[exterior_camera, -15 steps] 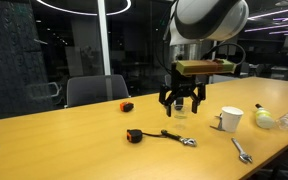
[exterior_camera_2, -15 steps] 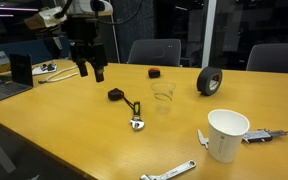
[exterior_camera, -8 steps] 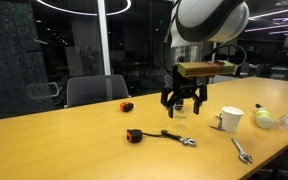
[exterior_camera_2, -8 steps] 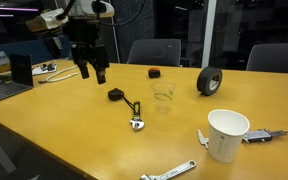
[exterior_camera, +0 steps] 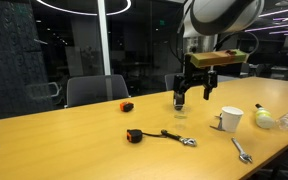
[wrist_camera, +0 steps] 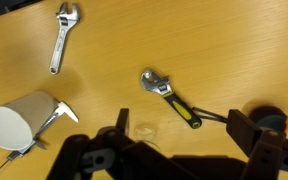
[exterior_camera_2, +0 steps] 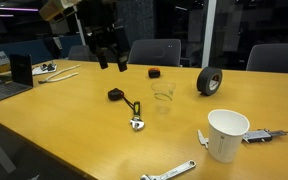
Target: Pick the white cup and put it in the clear cup
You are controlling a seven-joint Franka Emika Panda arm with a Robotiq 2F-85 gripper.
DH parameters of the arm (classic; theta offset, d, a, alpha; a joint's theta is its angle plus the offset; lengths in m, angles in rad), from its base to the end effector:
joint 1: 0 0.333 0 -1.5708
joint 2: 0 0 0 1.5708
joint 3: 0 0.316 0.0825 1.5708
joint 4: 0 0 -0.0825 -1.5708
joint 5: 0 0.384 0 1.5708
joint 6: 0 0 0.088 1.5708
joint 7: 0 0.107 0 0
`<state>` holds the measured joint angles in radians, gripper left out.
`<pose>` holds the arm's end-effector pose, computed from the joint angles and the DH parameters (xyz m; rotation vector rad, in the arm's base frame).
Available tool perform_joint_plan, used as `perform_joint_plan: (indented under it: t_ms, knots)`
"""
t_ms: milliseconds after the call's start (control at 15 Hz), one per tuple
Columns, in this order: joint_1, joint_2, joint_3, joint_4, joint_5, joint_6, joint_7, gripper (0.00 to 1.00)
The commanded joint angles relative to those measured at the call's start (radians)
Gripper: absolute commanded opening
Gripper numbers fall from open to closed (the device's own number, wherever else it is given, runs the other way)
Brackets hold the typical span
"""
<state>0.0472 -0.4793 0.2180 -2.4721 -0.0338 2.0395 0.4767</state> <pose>0.3914 0.1077 0.4623 3.0118 -0.3309 0.1209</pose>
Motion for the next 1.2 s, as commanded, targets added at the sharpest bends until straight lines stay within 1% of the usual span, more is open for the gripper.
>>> perform_joint_plan:
  t_ms: [0,200,333,467,667,867,1133]
  knots:
    - [-0.054,-0.089,-0.038,-0.020,-0.061,0.006,-0.003,1.00]
    - [-0.130,-0.133,-0.075,-0.052,-0.127,0.038,0.025,1.00]
    - [-0.194,-0.144,-0.104,-0.080,-0.148,0.072,0.069,1.00]
    - [-0.248,-0.123,-0.134,-0.098,-0.140,0.107,0.096,1.00]
    - [-0.301,-0.070,-0.154,-0.112,-0.135,0.173,0.113,1.00]
    - [-0.322,0.017,-0.161,-0.086,-0.137,0.218,0.112,1.00]
    - [-0.285,0.126,-0.188,-0.027,-0.123,0.233,-0.009,1.00]
